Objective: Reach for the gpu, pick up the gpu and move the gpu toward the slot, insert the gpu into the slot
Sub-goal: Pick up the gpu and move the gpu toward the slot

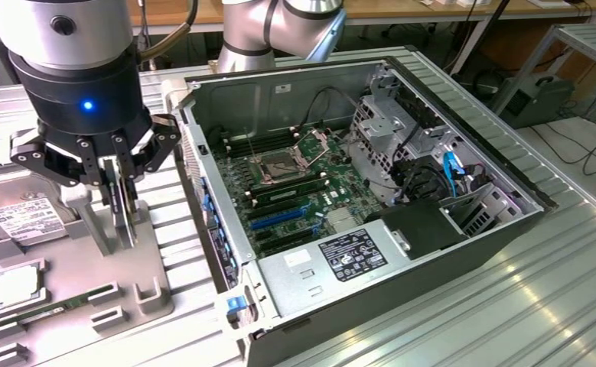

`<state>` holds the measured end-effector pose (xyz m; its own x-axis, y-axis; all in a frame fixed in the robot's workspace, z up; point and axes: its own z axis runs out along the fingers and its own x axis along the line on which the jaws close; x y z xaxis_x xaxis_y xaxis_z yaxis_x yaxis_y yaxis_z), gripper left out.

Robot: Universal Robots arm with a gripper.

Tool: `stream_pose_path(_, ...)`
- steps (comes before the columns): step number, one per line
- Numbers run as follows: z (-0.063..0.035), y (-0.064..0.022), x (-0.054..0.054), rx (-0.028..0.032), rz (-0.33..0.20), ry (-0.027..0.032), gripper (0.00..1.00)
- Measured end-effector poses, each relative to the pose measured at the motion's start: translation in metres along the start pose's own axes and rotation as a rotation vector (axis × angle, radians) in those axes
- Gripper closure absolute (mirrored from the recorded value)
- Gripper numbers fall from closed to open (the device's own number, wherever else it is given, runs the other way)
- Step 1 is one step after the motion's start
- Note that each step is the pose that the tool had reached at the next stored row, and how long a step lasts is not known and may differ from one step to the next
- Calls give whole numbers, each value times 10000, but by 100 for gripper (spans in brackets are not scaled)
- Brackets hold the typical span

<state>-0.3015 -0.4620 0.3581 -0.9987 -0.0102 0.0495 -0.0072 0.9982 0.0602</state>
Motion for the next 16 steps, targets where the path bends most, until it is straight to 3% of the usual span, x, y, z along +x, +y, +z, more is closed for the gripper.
stream_pose_path(16, -74, 4, -11, -2, 1, 20, 72)
